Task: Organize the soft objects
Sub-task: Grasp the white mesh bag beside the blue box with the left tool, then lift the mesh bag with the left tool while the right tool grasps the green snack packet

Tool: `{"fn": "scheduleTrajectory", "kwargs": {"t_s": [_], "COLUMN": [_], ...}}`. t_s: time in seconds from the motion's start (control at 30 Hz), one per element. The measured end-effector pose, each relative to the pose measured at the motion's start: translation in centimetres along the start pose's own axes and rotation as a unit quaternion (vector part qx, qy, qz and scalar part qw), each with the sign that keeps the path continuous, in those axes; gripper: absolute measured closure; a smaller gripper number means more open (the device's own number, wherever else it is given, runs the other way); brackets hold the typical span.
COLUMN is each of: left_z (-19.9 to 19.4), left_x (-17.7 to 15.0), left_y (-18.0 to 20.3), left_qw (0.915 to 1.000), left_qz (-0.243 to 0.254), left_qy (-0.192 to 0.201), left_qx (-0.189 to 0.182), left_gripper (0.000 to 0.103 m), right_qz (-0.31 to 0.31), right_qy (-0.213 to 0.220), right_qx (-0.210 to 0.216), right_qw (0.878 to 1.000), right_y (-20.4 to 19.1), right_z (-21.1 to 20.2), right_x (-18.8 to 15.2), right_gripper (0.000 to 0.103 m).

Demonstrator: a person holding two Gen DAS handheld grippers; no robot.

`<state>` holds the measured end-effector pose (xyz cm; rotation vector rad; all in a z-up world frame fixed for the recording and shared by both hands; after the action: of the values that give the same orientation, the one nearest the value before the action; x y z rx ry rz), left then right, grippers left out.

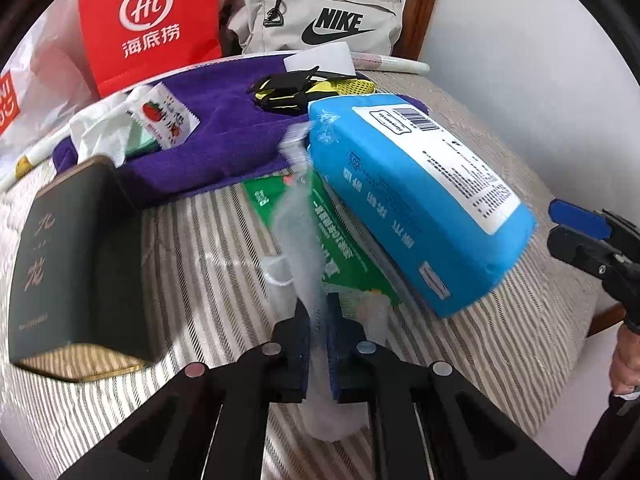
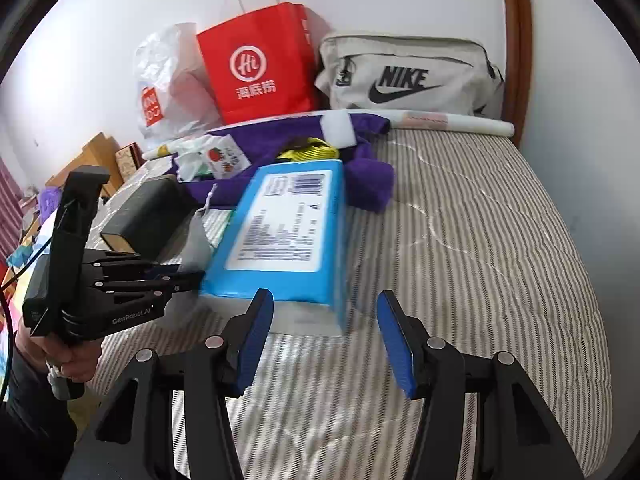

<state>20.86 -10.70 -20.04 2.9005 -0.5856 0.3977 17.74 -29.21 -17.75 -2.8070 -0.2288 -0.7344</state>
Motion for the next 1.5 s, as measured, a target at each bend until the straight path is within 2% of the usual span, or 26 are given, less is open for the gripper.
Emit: {"fn": "scheduleTrajectory", "kwargs": {"t_s": [0.33, 0.43, 0.47, 0.57, 0.7, 0.87, 1.27, 1.5], "left_z": [-1.9, -2.5, -2.8, -3.5, -4.3, -4.9, -4.6, -4.4], "left_x": [-3.9, -5.3, -5.8, -7.3, -8.5, -9.5, -9.3, -9.3], "left_y": [-2.6, -4.2, -4.8, -6.9, -9.8, -12.4, -15.6, -16.1], "left_qw": [0.9996, 0.9990, 0.9987, 0.9979, 0.9964, 0.9947, 0.9934, 0.9943], "left_qz": [-0.024, -0.035, -0.040, -0.054, -0.070, -0.087, -0.100, -0.099], "left_qy": [0.001, 0.006, 0.007, 0.013, 0.018, 0.017, 0.003, -0.001], "left_qx": [0.014, 0.025, 0.030, 0.032, 0.043, 0.052, 0.055, 0.039], "left_gripper": [0.096, 0.096, 0.096, 0.096, 0.096, 0.096, 0.096, 0.096], "right_qz": [-0.066, -0.078, -0.081, -0.080, -0.070, -0.051, -0.015, 0.001], "right_qy": [0.007, 0.010, 0.011, 0.003, -0.005, -0.002, -0.020, -0.034], "right_qx": [0.004, -0.010, -0.011, -0.023, -0.050, -0.084, -0.089, -0.105], "right_qw": [0.998, 0.997, 0.997, 0.997, 0.996, 0.995, 0.996, 0.994], "right_y": [-7.1, -9.4, -10.1, -11.8, -13.6, -14.5, -15.1, -14.6], "right_z": [0.2, 0.8, 1.0, 2.2, 3.9, 5.8, 9.5, 11.2], "right_x": [0.8, 0.9, 0.9, 1.1, 1.6, 2.4, 3.4, 4.1], "right_gripper": [0.049, 0.049, 0.051, 0.065, 0.066, 0.066, 0.062, 0.062]}}
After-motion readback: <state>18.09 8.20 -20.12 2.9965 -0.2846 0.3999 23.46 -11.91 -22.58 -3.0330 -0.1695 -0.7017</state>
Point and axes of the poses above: each gripper's, at about its wrist camera, not at the fingertips, and z roughly the way its jaws point, y to its right, x to its top, the point moved 5 cm from there along z, roughly the way its jaws point, and after that the axes turned 14 degrees about -y, right-handed, at the moved point
